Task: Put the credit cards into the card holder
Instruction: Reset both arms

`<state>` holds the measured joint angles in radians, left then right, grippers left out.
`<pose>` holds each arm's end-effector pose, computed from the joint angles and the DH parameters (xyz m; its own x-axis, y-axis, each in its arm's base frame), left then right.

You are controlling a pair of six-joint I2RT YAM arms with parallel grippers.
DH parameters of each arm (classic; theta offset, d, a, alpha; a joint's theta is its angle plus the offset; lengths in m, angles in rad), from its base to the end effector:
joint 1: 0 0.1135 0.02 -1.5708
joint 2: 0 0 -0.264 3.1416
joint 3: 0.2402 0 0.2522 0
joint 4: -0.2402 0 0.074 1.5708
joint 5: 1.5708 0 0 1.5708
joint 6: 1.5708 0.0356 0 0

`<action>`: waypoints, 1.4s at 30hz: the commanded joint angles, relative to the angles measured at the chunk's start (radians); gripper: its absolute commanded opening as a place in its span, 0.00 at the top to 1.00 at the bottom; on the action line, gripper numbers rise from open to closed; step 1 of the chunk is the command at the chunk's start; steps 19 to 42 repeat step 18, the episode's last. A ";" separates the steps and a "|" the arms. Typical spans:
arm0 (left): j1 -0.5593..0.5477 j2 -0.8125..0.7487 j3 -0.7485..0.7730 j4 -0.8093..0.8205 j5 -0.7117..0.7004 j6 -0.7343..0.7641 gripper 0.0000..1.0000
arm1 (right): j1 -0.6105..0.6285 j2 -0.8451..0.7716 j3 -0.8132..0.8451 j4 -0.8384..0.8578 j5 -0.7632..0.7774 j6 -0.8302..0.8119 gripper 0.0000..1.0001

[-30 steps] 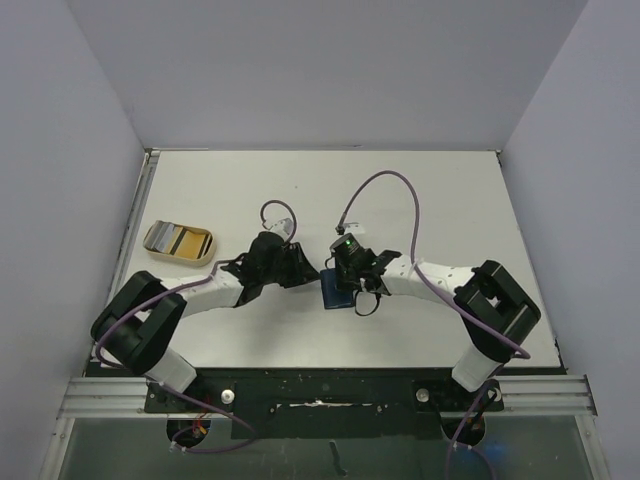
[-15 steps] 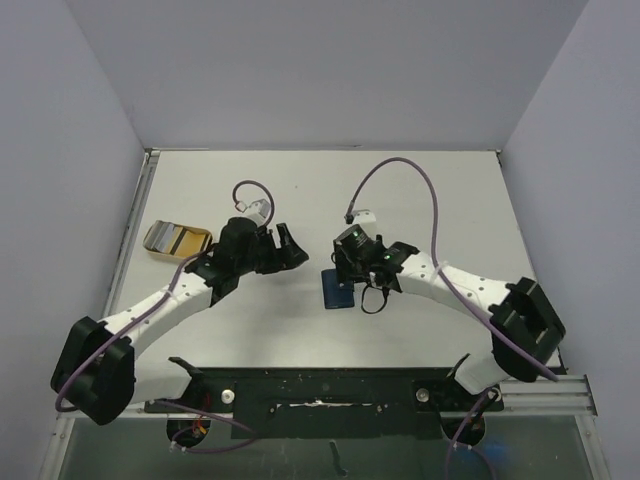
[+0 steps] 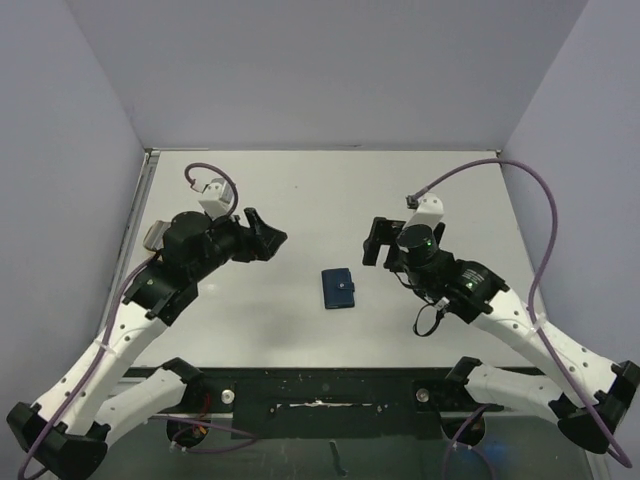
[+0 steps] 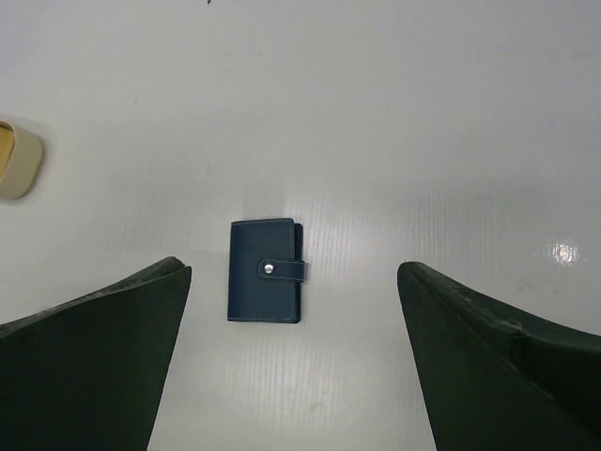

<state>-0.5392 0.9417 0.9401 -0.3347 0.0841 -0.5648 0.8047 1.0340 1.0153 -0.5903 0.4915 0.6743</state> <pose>0.1813 -0.1120 0.3504 -0.5495 -0.2928 -0.7825 0.3381 0.7786 -0.5287 0.1629 0.1451 0.3355 -0.5389 0.2338 -0.8093 -0.0390 0.9528 0.3012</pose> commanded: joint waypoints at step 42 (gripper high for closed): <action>0.007 -0.225 -0.062 0.075 -0.051 0.015 0.25 | -0.002 -0.219 -0.060 0.038 0.030 0.065 0.02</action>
